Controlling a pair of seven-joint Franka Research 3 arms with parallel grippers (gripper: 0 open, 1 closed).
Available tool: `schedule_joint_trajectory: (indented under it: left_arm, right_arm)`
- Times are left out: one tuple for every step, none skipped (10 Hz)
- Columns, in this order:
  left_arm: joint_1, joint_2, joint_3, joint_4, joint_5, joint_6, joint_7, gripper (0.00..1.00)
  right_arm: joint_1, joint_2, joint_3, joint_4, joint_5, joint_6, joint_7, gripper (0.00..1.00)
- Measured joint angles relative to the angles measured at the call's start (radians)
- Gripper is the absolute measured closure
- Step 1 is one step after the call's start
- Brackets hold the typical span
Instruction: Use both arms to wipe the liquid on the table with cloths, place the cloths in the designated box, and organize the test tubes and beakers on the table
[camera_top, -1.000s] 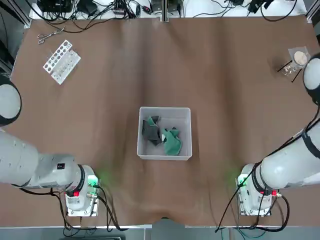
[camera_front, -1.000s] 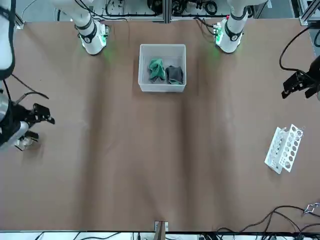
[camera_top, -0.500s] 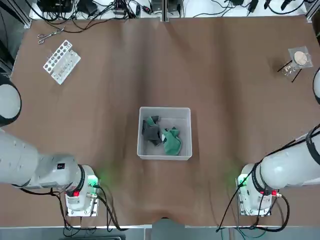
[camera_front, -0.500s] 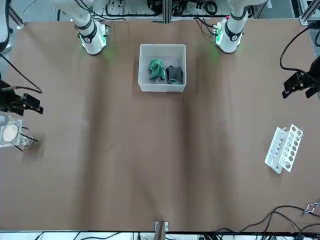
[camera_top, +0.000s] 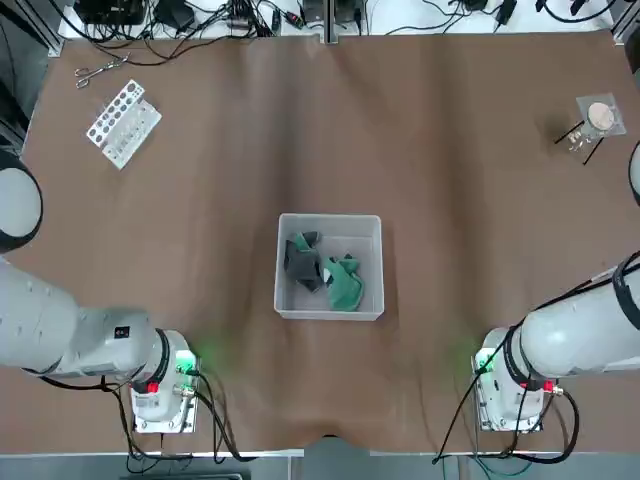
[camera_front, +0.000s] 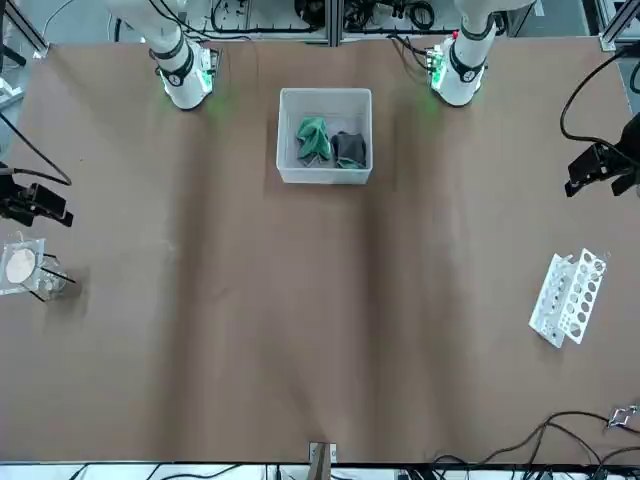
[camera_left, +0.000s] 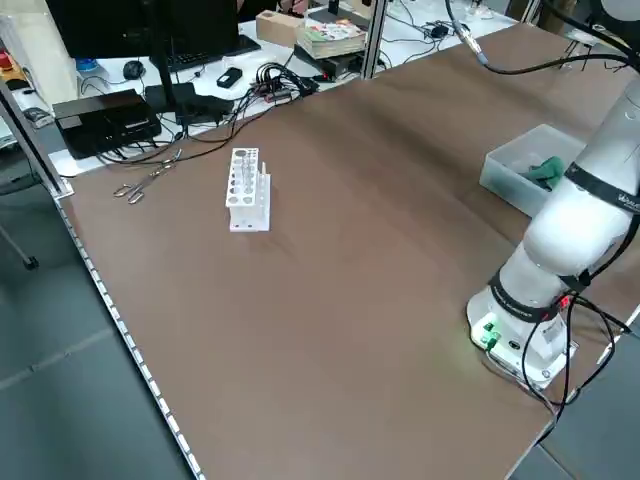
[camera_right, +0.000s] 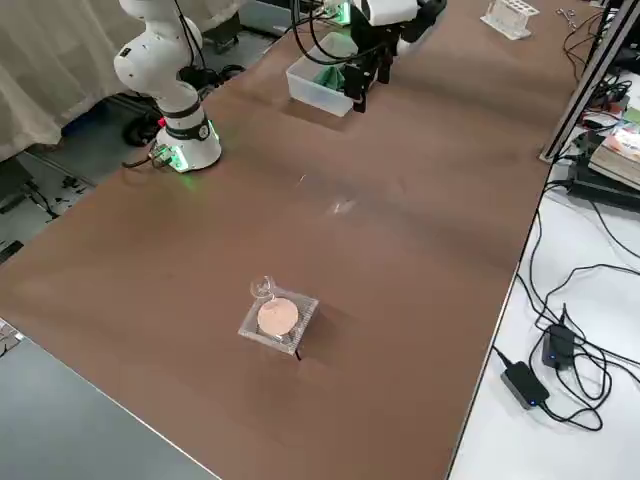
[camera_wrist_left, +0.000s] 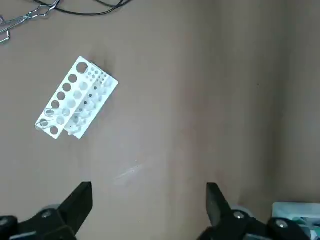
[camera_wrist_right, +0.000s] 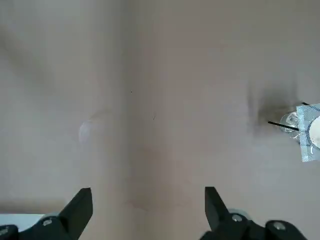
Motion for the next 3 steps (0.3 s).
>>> schedule_joint_trajectory:
  left_arm:
    - [0.000,0.000,0.000,0.000,-0.009,0.000,0.000,0.00]
    - [0.000,0.000,0.000,0.000,-0.011,0.000,0.000,0.00]
    - [0.000,0.000,0.000,0.000,-0.011,0.000,0.000,0.00]
  right_arm:
    - [0.000,0.000,0.002,0.000,0.000,0.000,0.000,0.01]
    - [0.001,0.000,0.004,0.000,0.000,0.000,0.000,0.01]
    - [0.001,0.000,0.006,0.000,0.000,0.000,0.001,0.01]
